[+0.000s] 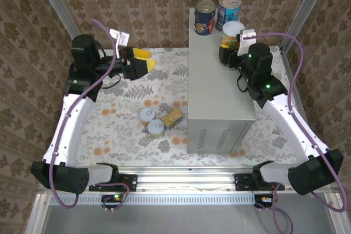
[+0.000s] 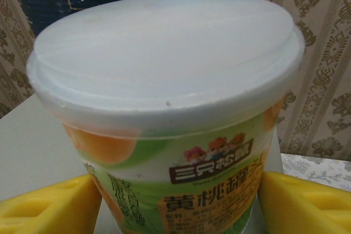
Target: Place and organize the canned foods onto the counter
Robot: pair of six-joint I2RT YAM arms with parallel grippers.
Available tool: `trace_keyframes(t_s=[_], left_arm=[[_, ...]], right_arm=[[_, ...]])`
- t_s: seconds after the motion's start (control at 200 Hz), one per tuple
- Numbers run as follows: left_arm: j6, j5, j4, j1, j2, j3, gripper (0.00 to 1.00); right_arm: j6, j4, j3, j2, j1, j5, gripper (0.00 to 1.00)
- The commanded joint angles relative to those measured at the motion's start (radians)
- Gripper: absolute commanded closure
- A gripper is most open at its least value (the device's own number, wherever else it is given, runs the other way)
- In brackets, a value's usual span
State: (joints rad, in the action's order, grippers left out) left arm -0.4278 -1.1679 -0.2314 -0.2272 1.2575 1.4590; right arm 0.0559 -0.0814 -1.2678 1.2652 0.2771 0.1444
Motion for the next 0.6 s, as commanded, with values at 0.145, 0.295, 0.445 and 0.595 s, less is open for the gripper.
trace_keyframes(t_s=[0.145,0.295,0.445,0.595], left_arm=[[-0.010,-0.023,0.019,0.009,0.004,-0.003,0.00],[-0.011,-0.022,0.018,0.009,0.005,-0.002,0.00],[-0.011,-0.022,0.017,0.010,0.009,0.001,0.00],[-0.009,-0.022,0.014,0.010,0.011,0.003,0.00]], right_arm=[[-0.008,0.014,-0.038,0.037,-0.016,-0.023,0.29],[-0.007,0.017,-0.047,0.052,-0.027,-0.029,0.29],[-0.003,0.019,-0.056,0.066,-0.036,-0.039,0.30],[-0.003,0.020,-0.062,0.077,-0.038,-0.052,0.30]])
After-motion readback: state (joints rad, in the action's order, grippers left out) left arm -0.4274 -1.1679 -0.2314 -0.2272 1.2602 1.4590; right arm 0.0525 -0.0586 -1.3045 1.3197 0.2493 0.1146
